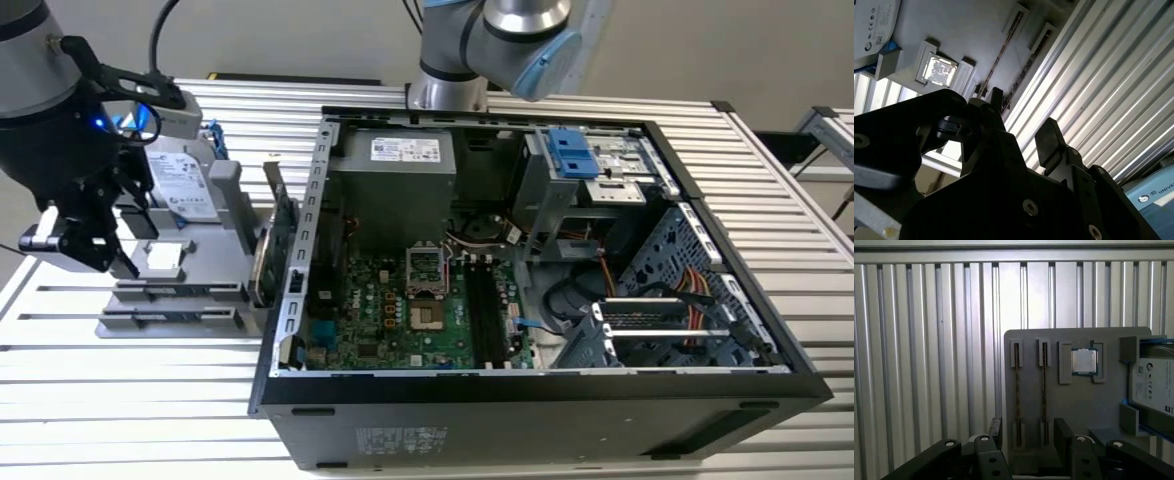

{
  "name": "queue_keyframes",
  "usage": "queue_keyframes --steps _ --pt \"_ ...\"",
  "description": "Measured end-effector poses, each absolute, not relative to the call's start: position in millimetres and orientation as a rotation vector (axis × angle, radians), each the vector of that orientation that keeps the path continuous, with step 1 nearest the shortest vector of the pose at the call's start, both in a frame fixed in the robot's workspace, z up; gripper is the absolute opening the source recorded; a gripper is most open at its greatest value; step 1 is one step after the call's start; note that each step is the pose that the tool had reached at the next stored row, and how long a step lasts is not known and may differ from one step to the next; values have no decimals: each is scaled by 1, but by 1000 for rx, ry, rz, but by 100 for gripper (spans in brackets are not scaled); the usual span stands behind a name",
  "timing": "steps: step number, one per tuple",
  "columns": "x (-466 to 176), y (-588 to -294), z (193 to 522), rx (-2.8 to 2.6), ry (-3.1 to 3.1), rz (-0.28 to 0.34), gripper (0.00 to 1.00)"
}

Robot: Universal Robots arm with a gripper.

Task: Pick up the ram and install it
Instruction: 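Pick up the ram and move it above insertion slot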

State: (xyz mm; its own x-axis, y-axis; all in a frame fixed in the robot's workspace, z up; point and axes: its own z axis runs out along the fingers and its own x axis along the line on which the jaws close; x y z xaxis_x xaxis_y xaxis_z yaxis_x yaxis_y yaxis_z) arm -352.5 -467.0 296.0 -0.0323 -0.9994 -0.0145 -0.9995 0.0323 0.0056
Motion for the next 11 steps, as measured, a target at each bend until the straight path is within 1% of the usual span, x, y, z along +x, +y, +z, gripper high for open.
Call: queue_keyframes --steps 11 --pt "-353 -467 291 -2181 2252 22 100"
